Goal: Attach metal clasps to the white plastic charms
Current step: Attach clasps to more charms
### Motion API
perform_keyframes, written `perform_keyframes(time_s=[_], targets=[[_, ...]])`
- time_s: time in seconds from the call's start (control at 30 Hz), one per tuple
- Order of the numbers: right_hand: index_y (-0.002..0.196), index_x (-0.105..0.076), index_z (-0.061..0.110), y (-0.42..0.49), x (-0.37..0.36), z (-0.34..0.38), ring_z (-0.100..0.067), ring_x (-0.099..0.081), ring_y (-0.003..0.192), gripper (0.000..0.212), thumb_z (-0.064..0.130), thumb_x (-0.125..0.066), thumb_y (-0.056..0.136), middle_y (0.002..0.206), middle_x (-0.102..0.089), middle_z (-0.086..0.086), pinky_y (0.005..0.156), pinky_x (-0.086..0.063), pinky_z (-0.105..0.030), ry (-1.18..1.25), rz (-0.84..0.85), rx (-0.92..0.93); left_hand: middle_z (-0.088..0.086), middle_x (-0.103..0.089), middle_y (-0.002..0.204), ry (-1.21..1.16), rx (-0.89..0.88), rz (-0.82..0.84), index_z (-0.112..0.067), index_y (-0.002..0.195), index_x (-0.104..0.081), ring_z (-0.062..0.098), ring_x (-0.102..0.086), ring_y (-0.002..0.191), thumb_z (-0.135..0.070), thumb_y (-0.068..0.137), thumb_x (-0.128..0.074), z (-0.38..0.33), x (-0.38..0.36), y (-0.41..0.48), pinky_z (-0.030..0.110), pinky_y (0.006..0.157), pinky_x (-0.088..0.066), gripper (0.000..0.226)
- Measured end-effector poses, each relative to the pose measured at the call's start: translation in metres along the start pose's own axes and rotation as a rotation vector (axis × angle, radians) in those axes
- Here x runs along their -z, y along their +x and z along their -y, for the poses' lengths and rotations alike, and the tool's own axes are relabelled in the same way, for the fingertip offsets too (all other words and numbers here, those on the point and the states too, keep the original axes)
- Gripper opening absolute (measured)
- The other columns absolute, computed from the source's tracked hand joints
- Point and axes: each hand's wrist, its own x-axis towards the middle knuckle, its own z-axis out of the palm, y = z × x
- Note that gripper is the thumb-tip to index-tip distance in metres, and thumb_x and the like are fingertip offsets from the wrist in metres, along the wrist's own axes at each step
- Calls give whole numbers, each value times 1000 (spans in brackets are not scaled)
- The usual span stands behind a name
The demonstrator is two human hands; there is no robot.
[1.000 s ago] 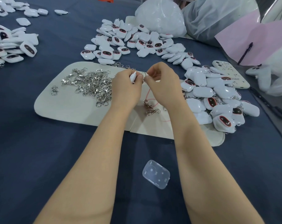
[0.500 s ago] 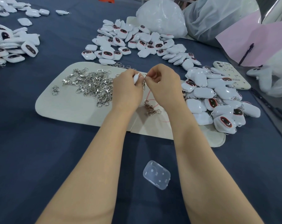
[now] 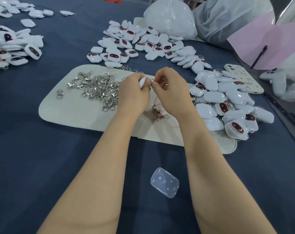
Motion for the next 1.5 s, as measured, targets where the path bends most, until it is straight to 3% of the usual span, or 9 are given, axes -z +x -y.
perform_keyframes(time_s=[0.3,0.47,0.57,0.63,0.77,0.9,1.07,1.33,1.5], targets=[[91,-54,5,-3,-7,0,-21,-57,86,3,3,-53,89,89,-62,-4,79,-47,-32,-16,-43,59,3,-65,79,-109,87,47,-12,79,-67,20,-58,74,-13,90,-55,-4,4,-1,35,70,-52,16],[88,-47,14,-4,-7,-8,-15,-54,66,10,7,-51,92,74,-57,4,60,-40,-21,74,-41,-59,-2,-58,75,-193,153,136,-14,92,-60,24,-58,74,-20,87,-60,-5,4,-1,44,77,-54,8],[89,-47,14,-4,-5,-12,-6,-49,59,10,6,-52,92,71,-55,5,55,-36,-12,75,-60,-94,-3,-51,90,-290,262,211,-19,107,-35,17,-61,72,-26,84,-59,-6,5,-2,39,73,-57,33],[89,-48,14,-3,-4,-13,-3,-47,57,9,6,-51,92,69,-53,8,55,-36,-11,75,-65,-115,-3,-49,90,-369,283,266,-20,105,-30,14,-61,71,-22,87,-54,-7,7,-2,39,76,-58,30],[89,-47,13,-3,-3,-13,-18,-56,72,7,8,-51,92,78,-60,-3,63,-42,-22,55,-74,-120,-7,-52,98,-327,165,258,-23,94,-40,23,-64,101,-24,92,-55,-7,8,-2,44,94,-51,15],[89,-46,13,-2,-2,-14,-24,-60,81,7,7,-49,92,86,-65,-9,73,-47,-32,42,-78,-120,1,-59,91,-405,161,160,-10,94,-54,21,-69,90,-18,98,-46,-9,9,-2,40,86,-56,12],[89,-46,13,-2,-4,-14,-13,-51,70,7,6,-49,91,74,-51,8,64,-40,-21,18,-81,-82,15,-63,106,-298,163,190,-4,105,-57,33,-64,99,-22,99,-44,-5,6,-1,48,92,-50,23],[89,-45,13,-2,-5,-13,-6,-45,63,9,5,-47,92,72,-49,9,58,-37,-11,-15,-39,-41,19,-66,103,-246,160,173,0,101,-59,36,-66,93,-20,98,-45,-2,8,2,49,87,-53,24],[92,-48,9,-3,-3,-10,-19,-53,71,7,3,-46,93,81,-58,-4,63,-41,-23,-36,-4,-27,17,-66,106,-266,174,169,-4,101,-57,32,-69,89,-22,99,-43,-3,7,0,46,84,-55,22]])
